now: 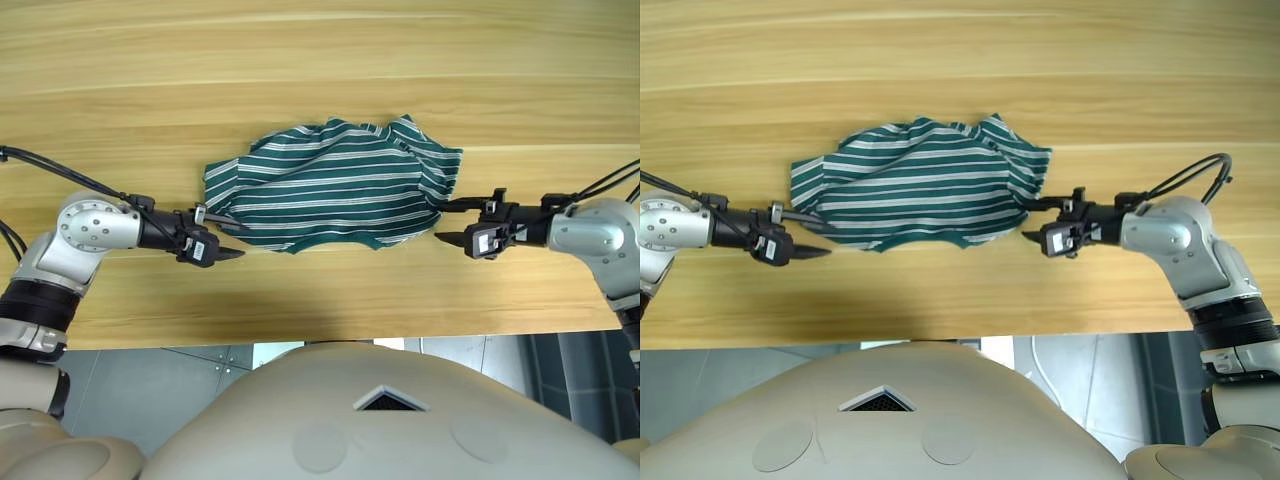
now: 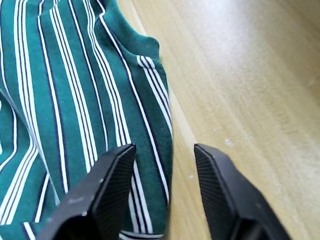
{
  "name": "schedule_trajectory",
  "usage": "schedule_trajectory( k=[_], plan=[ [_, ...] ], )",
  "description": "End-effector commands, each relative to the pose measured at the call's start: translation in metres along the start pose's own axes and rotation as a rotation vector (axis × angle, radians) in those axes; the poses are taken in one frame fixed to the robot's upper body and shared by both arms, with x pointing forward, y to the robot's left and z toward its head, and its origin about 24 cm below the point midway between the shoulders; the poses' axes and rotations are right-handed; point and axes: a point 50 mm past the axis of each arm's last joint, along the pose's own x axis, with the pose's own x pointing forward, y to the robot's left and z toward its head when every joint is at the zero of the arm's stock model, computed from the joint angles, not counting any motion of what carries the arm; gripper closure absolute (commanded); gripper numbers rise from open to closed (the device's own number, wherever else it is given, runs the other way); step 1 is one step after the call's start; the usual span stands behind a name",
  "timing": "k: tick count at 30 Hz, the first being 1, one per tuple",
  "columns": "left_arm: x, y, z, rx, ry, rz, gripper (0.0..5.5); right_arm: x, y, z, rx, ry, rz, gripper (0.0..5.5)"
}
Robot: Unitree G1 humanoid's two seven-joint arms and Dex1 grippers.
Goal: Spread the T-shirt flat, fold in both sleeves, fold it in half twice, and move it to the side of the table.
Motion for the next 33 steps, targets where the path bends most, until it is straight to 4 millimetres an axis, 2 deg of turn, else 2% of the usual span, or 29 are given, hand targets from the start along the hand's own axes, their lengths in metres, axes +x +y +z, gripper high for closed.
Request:
schedule_trajectory(
  k=[1,6,12,15,25,26,29,33],
  plan=[
    [0.003,-0.010,-0.007,-0.009,0.055,-0.060,2.73,-0.003,0.004,-0.003,-0.013,0.032,0.044,3.09],
    [0.006,-0.009,-0.015,0.029,0.115,-0.050,2.25,0.001,0.003,-0.005,-0.015,0.045,0.036,3.09],
    [0.010,-0.002,-0.015,0.080,0.109,-0.032,3.32,0.006,0.004,-0.004,-0.016,0.041,0.049,3.09],
    [0.012,-0.002,-0.016,0.092,0.105,-0.038,3.81,0.010,0.004,-0.005,-0.014,0.044,0.054,3.41],
    [0.014,-0.002,-0.016,0.108,0.102,-0.051,5.46,0.024,0.008,-0.005,-0.012,0.032,0.075,5.26],
    [0.014,-0.002,-0.016,0.110,0.102,-0.050,5.50,0.024,0.008,-0.005,-0.012,0.033,0.077,5.46],
    [0.012,-0.001,-0.016,0.111,0.103,-0.043,5.50,0.022,0.006,-0.005,-0.016,0.029,0.067,5.49],
    [0.002,0.011,-0.010,0.114,0.069,0.030,5.50,0.012,-0.010,-0.004,-0.023,0.014,-0.034,5.49]
  ],
)
